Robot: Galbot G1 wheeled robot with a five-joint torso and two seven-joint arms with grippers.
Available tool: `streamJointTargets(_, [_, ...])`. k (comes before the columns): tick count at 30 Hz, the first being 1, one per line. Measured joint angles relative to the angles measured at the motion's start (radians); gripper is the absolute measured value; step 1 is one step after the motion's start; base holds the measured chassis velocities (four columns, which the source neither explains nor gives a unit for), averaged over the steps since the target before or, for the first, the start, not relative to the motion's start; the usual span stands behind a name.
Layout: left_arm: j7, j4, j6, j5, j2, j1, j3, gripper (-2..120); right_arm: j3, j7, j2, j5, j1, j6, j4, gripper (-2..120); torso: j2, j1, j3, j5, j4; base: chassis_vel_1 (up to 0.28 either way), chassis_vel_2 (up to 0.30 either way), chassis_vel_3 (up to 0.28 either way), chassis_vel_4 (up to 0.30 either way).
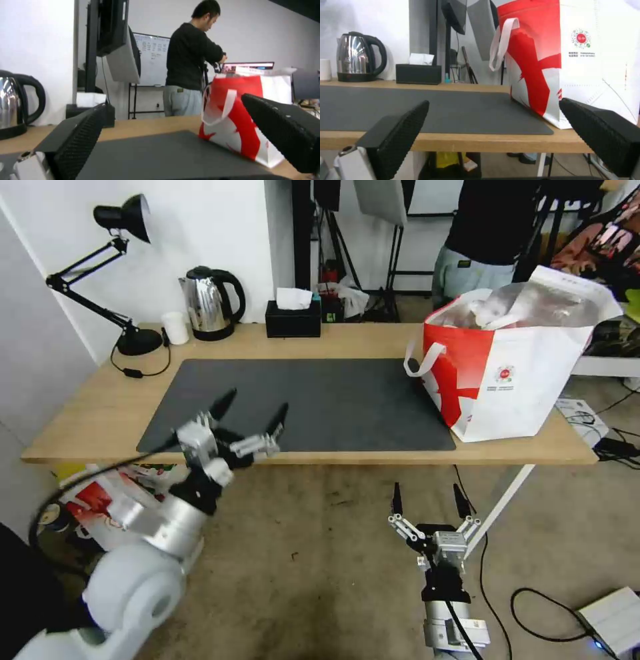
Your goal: Pick up the trash from the table and place it into the takeout bag.
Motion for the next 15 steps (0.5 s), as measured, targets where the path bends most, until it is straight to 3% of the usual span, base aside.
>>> streamJointTargets(7, [0.048,0.013,-0.028,0.045,-0.051,0.060,-0.005,100,0.000,0.000,0.000,0.000,0.000,0.000,0.000,100,0.000,0.000,0.000,0.0002,0.0001,0.000,0.000,0.000,0.000])
streamJointTargets(15, [0.056,0.067,-0.084,0.128,-0.111,0.119,0.018,100,0.000,0.000,0.000,0.000,0.000,0.000,0.000,100,0.000,0.000,0.000,0.0001,0.0002,0.000,0.000,0.000,0.000])
